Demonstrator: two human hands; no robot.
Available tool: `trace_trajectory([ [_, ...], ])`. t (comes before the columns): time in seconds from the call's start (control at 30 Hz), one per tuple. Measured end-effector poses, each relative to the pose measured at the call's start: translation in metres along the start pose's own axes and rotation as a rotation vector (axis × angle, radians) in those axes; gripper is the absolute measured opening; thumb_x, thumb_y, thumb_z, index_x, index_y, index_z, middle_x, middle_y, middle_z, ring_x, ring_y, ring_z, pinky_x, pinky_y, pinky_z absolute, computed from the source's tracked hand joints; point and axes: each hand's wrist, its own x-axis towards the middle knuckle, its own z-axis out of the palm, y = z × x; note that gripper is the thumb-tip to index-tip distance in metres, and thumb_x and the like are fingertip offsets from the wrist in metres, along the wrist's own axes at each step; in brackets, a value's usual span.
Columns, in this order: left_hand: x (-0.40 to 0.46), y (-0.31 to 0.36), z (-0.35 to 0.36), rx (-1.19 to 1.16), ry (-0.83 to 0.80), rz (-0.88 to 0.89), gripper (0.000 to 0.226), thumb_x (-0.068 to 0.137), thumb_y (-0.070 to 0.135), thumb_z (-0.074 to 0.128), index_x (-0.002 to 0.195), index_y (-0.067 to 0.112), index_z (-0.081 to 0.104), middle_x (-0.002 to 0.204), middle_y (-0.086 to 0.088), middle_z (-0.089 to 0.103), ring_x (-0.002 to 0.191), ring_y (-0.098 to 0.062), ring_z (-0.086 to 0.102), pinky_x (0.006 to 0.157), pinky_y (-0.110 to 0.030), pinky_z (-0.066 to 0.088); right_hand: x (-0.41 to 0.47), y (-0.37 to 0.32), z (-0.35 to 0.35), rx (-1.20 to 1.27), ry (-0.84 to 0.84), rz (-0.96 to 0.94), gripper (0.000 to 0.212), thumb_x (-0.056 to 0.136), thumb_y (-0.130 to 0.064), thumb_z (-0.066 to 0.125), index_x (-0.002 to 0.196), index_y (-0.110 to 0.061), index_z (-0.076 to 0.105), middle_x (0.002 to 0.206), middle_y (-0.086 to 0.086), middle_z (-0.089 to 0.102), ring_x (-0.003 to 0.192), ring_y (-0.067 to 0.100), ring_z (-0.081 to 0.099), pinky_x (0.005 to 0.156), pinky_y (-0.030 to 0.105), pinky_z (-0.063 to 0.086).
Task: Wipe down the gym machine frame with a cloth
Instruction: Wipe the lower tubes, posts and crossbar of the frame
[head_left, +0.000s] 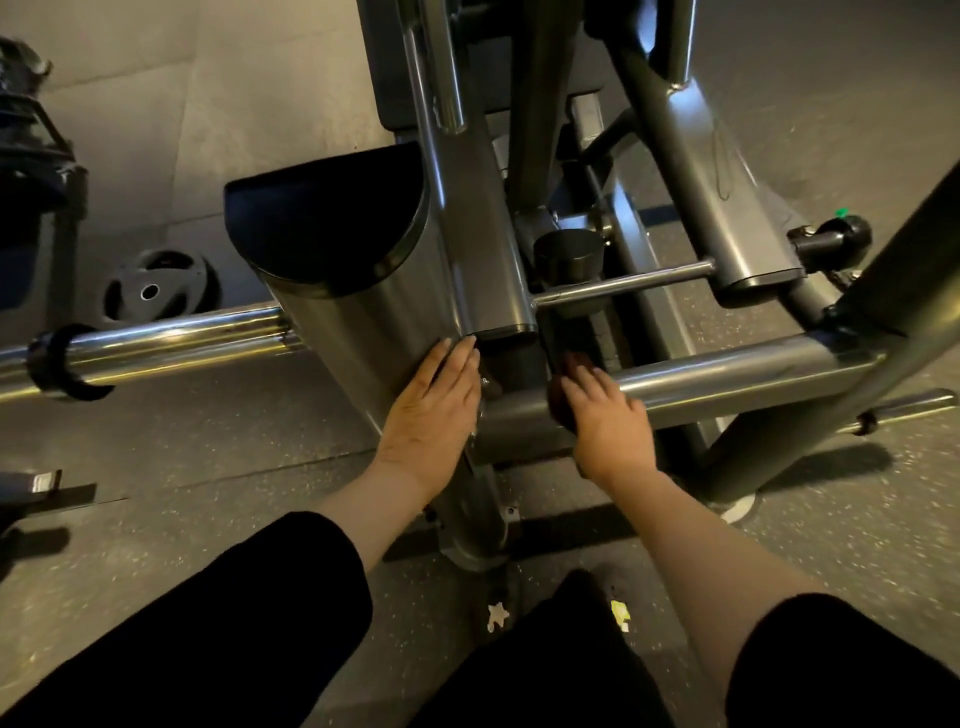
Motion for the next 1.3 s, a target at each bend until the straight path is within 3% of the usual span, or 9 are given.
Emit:
trace_trajectory([
  [0.1,0.003,0.019,-0.004,-0.213,-0.075,0.034,0.069,0.094,0.023,0.048,0.154,0.012,0.016,0.162,-0.012,0.006,0.149,-0.03,-0.01,0.103,-0.057,-0.03,-0.005,0.036,-0.006,0.015,0.027,0.13,0.078,0.09,-0.01,0.06,0.154,-0.025,0.018,0.163,-0.001,0.01,0.15,0.021,0.003,0.119,0.049,0.017],
  [0.2,0.009,0.046,-0.01,-0.455,-0.144,0.026,0.069,0.093,0.017,0.05,0.153,0.014,0.016,0.163,-0.008,0.006,0.149,-0.024,-0.01,0.111,-0.059,-0.019,0.0,0.026,-0.002,0.052,0.055,0.195,0.078,0.09,-0.011,0.059,0.155,-0.022,0.016,0.163,0.002,0.006,0.15,0.024,0.0,0.121,0.048,0.014],
  [0.33,0.028,0.078,-0.023,-0.641,-0.237,-0.075,0.075,0.094,0.018,0.052,0.155,0.013,0.009,0.163,-0.005,0.003,0.149,-0.021,-0.009,0.117,-0.056,-0.012,0.004,-0.002,0.024,0.026,0.001,-0.071,0.079,0.09,-0.017,0.058,0.155,-0.019,0.013,0.163,0.005,0.003,0.15,0.027,-0.009,0.122,0.05,0.006],
  [0.57,0.074,0.117,-0.047,-0.74,-0.326,-0.213,0.083,0.092,0.02,0.057,0.155,0.014,0.004,0.163,-0.004,0.002,0.149,-0.019,-0.009,0.118,-0.052,-0.007,0.007,0.057,-0.001,0.119,-0.032,-0.258,0.076,0.092,-0.014,0.061,0.154,-0.022,0.019,0.163,0.0,0.008,0.15,0.018,-0.001,0.123,0.04,0.013],
  [0.77,0.131,0.171,-0.086,-0.877,-0.329,-0.193,0.085,0.094,0.022,0.057,0.155,0.015,-0.003,0.163,-0.004,-0.005,0.15,-0.02,-0.005,0.119,-0.047,-0.003,0.028,0.167,-0.029,0.131,-0.049,-0.247,0.075,0.09,-0.012,0.059,0.154,-0.02,0.02,0.163,0.002,0.011,0.15,0.021,0.004,0.122,0.032,0.009],
  [0.9,0.155,0.196,-0.105,-0.887,-0.401,-0.198,0.084,0.095,0.025,0.055,0.155,0.015,-0.003,0.163,-0.004,-0.009,0.15,-0.019,-0.007,0.118,-0.053,-0.005,0.037,0.236,-0.049,0.117,-0.065,-0.199,0.084,0.085,-0.01,0.066,0.154,-0.02,0.02,0.163,0.002,0.011,0.15,0.021,0.005,0.123,0.034,0.01],
  [1.03,0.159,0.203,-0.108,-0.827,-0.456,-0.198,0.084,0.095,0.022,0.054,0.154,0.014,-0.006,0.162,-0.006,-0.012,0.149,-0.021,-0.009,0.118,-0.058,-0.004,0.041,0.288,-0.065,0.127,-0.113,-0.116,0.085,0.082,-0.007,0.063,0.154,-0.024,0.021,0.163,-0.001,0.013,0.145,0.028,0.022,0.117,0.039,0.026],
  [1.17,0.16,0.198,-0.109,-0.832,-0.498,-0.177,0.087,0.094,0.02,0.055,0.154,0.015,-0.007,0.162,-0.004,-0.015,0.149,-0.02,-0.01,0.116,-0.059,-0.006,0.036,0.304,-0.069,0.117,-0.083,-0.048,0.081,0.087,-0.012,0.063,0.154,-0.025,0.019,0.158,0.004,0.028,0.131,0.033,0.044,0.108,0.044,0.038],
  [1.3,0.161,0.2,-0.113,-0.837,-0.5,-0.188,0.087,0.093,0.019,0.055,0.154,0.013,-0.008,0.162,-0.006,-0.015,0.149,-0.022,-0.01,0.117,-0.059,-0.006,0.026,0.287,-0.054,0.169,0.059,0.003,0.083,0.082,-0.002,0.067,0.153,-0.016,0.026,0.155,0.008,0.032,0.133,0.034,0.038,0.113,0.043,0.034],
])
